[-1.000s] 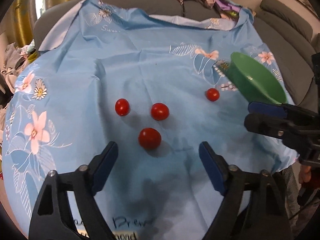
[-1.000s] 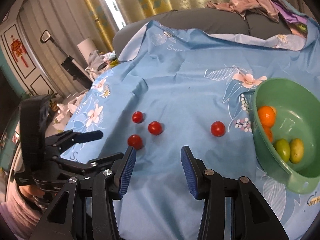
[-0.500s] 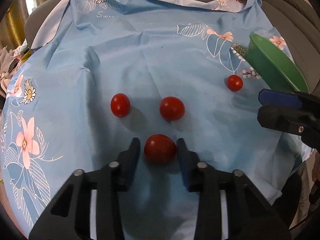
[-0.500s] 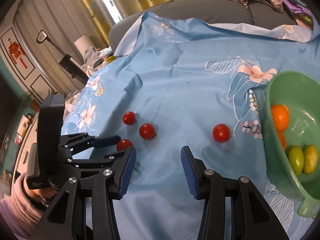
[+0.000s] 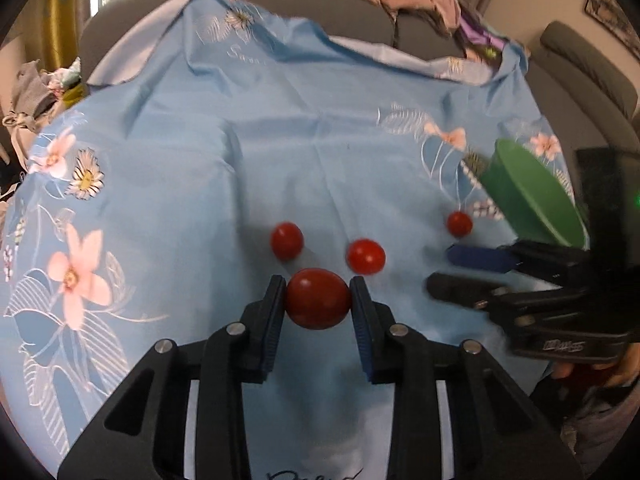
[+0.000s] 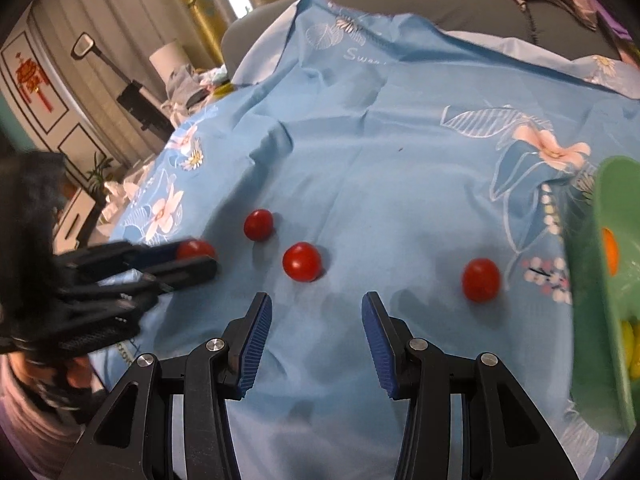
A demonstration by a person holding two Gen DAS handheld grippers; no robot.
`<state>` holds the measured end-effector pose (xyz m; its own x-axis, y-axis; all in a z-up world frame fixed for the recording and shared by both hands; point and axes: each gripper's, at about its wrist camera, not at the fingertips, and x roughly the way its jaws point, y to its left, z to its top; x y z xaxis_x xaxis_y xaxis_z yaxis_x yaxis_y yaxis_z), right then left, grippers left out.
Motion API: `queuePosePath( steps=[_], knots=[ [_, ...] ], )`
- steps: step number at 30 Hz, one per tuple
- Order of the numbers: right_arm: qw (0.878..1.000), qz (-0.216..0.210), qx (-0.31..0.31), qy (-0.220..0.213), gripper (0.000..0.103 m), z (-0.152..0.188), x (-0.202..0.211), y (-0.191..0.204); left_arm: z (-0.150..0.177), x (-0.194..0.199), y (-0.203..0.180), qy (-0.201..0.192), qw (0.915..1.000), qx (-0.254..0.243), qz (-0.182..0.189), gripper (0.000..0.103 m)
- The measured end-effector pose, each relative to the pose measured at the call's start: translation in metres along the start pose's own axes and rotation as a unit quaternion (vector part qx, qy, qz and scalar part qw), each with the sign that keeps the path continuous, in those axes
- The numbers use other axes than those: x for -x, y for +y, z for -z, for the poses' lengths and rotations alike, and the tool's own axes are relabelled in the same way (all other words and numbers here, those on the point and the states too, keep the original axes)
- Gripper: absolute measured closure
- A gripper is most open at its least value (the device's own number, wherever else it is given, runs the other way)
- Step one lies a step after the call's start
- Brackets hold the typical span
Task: Organize fruits
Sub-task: 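Grasp a cherry tomato with the left tool while the right tool grasps another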
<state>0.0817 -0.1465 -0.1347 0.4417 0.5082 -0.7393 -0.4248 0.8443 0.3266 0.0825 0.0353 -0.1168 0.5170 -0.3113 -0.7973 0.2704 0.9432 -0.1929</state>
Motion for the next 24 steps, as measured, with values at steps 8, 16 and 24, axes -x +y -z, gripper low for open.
queuePosePath(
  steps=[8, 16, 24],
  knots=[
    [0.999, 0.017, 0.037, 0.022, 0.056, -0.022, -0.036, 0.016, -0.003, 0.004, 0.004, -0.007, 1.0000, -0.001, 0.001, 0.071],
    [0.996, 0.042, 0.065, 0.050, 0.056, -0.032, -0.064, 0.023, -0.001, 0.003, 0.017, -0.003, 0.9999, 0.012, -0.001, 0.071],
    [0.994, 0.049, 0.086, 0.051, 0.072, -0.029, -0.065, 0.025, 0.000, 0.003, 0.015, -0.004, 0.9999, 0.009, -0.006, 0.071]
  ],
)
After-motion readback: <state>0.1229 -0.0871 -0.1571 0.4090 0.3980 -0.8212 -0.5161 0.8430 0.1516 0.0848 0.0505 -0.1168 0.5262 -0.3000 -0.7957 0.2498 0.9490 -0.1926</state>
